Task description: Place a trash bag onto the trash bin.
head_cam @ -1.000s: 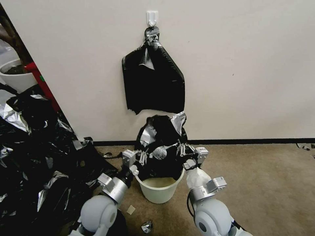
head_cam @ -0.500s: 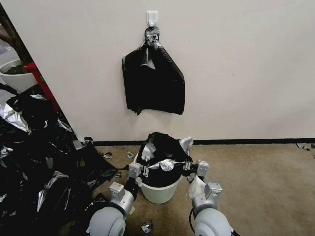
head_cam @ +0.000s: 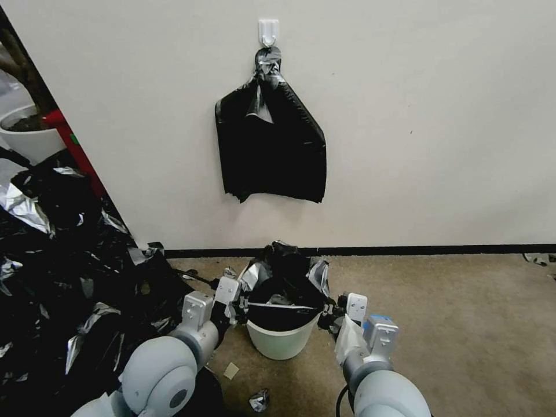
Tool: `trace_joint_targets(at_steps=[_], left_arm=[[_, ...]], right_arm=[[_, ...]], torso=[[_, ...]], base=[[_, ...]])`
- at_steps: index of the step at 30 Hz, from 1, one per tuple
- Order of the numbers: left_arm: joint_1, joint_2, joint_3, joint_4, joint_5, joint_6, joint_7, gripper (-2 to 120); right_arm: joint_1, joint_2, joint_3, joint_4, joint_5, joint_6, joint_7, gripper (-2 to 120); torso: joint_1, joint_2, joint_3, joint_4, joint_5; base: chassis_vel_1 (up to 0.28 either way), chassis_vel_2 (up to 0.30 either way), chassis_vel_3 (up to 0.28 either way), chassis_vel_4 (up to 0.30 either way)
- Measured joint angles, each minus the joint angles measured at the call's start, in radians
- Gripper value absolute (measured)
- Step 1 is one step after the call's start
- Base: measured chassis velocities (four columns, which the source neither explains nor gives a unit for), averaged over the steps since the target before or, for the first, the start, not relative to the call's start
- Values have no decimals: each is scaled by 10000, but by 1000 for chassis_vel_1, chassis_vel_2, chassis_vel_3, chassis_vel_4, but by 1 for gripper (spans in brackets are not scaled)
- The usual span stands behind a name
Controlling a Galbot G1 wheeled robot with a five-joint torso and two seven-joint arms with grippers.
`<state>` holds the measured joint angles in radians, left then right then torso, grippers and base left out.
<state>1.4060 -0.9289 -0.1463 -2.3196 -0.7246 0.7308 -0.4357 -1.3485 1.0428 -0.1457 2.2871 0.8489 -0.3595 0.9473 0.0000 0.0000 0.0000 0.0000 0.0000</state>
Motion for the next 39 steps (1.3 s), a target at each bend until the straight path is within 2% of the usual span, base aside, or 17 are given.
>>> trace_joint_targets(at_steps=[3,4,5,8,16,23,32,39], left_arm=[[524,-40,465,-6,-115,-585,-999,0],[524,-40,465,-6,-115,-585,-999,0],[693,-107,683,-6,-118,-910,-1421,0],[908,-276,972,60,-113,-1426,-2056,0],[1024,-398,1111,270,-81,-1817,-2724,0],[1252,-473,1044,328,-59,-1898,-2803,0],[1071,-968,1037,1518,-5,-2335,-2601,0],[523,-1704,1244,2621,238,-2392,-2251,0]], right_arm=[[-75,-163,-237,-7,-107,-8,180,0],[-75,-163,-237,-7,-107,-8,180,0],[-104,-218,-322,-7,-170,15,258,0],[-200,-374,-471,-70,-351,94,337,0],[-236,-680,-831,-663,-916,190,314,0],[-242,-673,-1006,-924,-1067,202,140,0],[161,-273,-1237,-2126,-1531,216,-375,0],[392,60,-1255,-3053,-1987,293,-505,0]], torso=[[0,0,0,1,0],[0,0,0,1,0],[0,0,0,1,1],[0,0,0,1,1],[0,0,0,0,1],[0,0,-1,0,1],[0,0,0,0,0],[0,0,0,0,1]], base=[[0,0,0,0],[0,0,0,0],[0,0,0,0],[0,0,0,0],[0,0,0,0],[0,0,0,0],[0,0,0,0],[0,0,0,0]])
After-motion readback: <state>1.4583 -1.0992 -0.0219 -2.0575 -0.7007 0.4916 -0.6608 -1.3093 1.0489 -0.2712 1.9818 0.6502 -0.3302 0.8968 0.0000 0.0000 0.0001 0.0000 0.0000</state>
